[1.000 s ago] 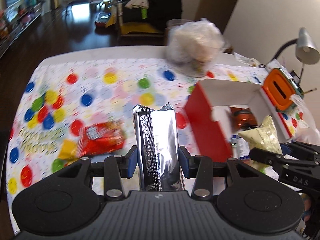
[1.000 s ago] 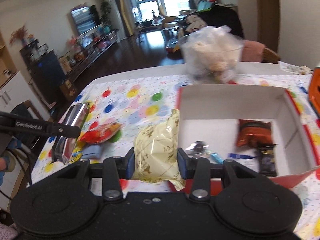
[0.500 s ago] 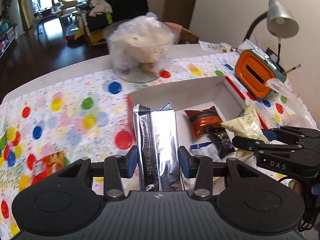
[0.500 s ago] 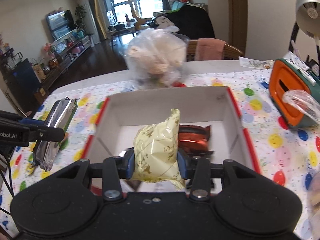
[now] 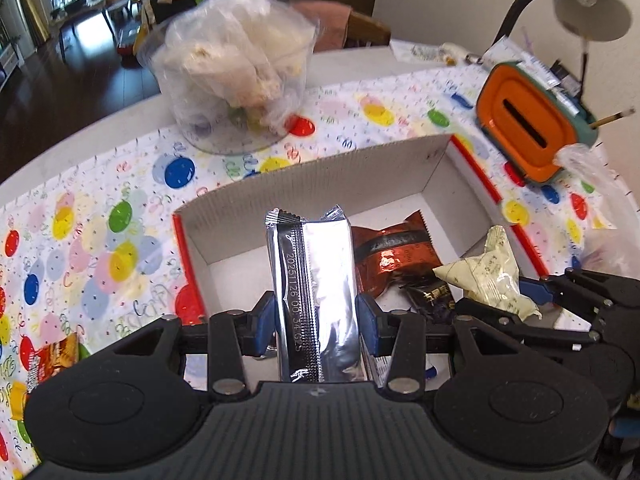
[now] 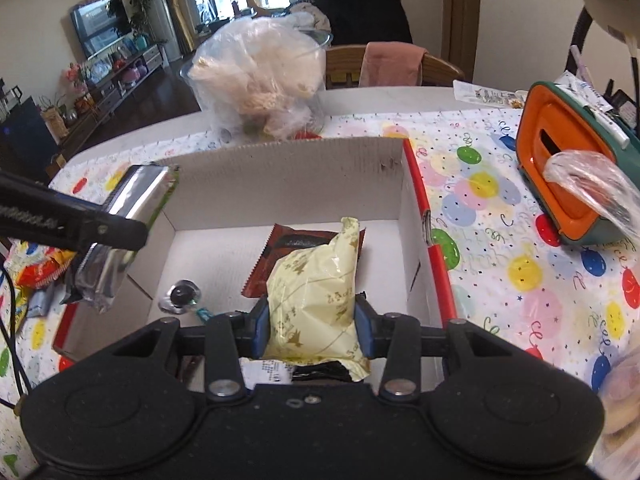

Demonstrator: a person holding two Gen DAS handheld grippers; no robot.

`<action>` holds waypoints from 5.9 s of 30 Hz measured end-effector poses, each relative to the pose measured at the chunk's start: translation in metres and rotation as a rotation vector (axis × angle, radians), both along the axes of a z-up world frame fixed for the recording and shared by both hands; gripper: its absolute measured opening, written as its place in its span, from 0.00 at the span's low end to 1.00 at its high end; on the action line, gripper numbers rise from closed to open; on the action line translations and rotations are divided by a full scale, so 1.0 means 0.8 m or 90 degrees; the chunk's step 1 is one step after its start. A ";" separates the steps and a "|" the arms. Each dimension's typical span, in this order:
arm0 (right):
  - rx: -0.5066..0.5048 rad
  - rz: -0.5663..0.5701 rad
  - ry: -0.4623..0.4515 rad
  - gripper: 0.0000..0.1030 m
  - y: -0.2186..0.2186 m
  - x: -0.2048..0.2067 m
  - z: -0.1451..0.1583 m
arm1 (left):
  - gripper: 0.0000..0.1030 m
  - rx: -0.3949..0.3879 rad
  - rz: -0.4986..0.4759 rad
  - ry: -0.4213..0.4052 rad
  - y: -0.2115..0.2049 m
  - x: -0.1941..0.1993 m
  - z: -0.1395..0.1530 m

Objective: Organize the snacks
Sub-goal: 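Carry the silver bar with the left tool while the right tool carries the cream pastry into the box, then open both tools in the box to release the silver bar and pastry, then move both open tools back over the remaining snacks, then grasp the yellow packet with the left tool while the right tool grasps the red chip bag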

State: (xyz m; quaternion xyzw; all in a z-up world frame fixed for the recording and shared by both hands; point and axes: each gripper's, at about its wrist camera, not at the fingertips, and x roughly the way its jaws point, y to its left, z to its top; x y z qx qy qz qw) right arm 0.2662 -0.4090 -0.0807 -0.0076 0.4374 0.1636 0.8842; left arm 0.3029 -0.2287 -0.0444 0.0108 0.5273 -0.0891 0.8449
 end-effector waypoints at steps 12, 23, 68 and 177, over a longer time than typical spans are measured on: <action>-0.019 0.046 0.057 0.39 0.020 0.030 -0.031 | 0.42 0.052 -0.029 0.090 -0.035 0.047 -0.052; -0.078 0.078 0.058 0.39 0.042 0.030 -0.045 | 0.42 0.092 -0.054 0.135 -0.050 0.061 -0.076; 0.078 0.071 -0.058 0.83 0.047 -0.065 0.079 | 0.65 -0.011 -0.010 -0.090 0.062 -0.092 0.046; -0.057 0.130 0.170 0.70 0.527 0.045 -0.085 | 0.42 0.044 0.090 -0.032 0.445 -0.120 -0.143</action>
